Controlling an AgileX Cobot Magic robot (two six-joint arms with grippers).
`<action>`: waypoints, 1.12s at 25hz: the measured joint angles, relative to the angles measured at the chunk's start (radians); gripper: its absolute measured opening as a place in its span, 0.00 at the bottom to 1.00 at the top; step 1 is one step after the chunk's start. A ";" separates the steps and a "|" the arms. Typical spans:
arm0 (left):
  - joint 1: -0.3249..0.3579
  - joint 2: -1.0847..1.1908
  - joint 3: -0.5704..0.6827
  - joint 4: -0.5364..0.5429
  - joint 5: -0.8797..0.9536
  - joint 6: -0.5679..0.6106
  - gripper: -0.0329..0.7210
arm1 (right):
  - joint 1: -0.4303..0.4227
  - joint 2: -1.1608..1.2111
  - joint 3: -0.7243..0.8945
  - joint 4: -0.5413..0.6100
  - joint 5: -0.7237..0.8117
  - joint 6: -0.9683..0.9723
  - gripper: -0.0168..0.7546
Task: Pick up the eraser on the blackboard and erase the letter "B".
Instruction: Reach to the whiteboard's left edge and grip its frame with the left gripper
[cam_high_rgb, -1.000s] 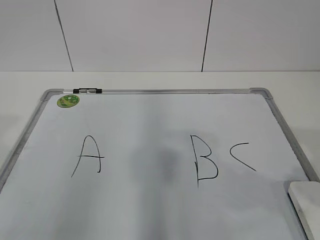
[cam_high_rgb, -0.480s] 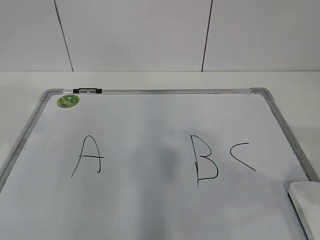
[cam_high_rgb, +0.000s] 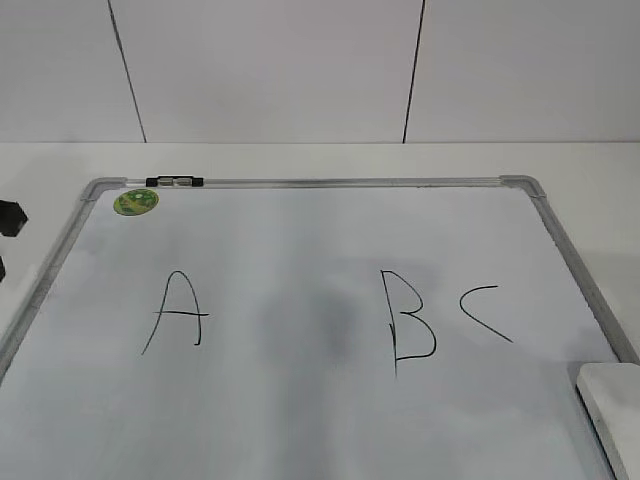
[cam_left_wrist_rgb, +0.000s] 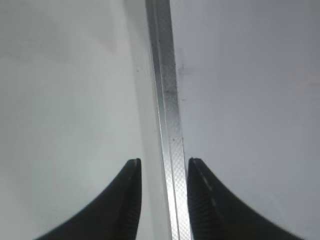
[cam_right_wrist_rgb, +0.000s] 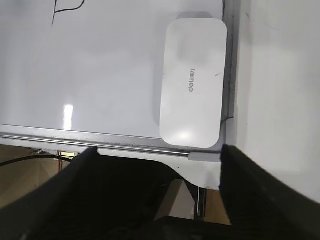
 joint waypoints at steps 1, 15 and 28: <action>0.000 0.018 0.000 0.002 -0.013 0.000 0.36 | 0.000 0.000 0.000 0.002 0.000 0.000 0.76; 0.000 0.161 -0.008 0.004 -0.140 0.000 0.36 | 0.000 0.000 0.000 0.003 0.000 0.000 0.76; 0.011 0.170 -0.008 0.004 -0.224 0.000 0.36 | 0.000 0.000 0.000 0.003 0.000 0.000 0.76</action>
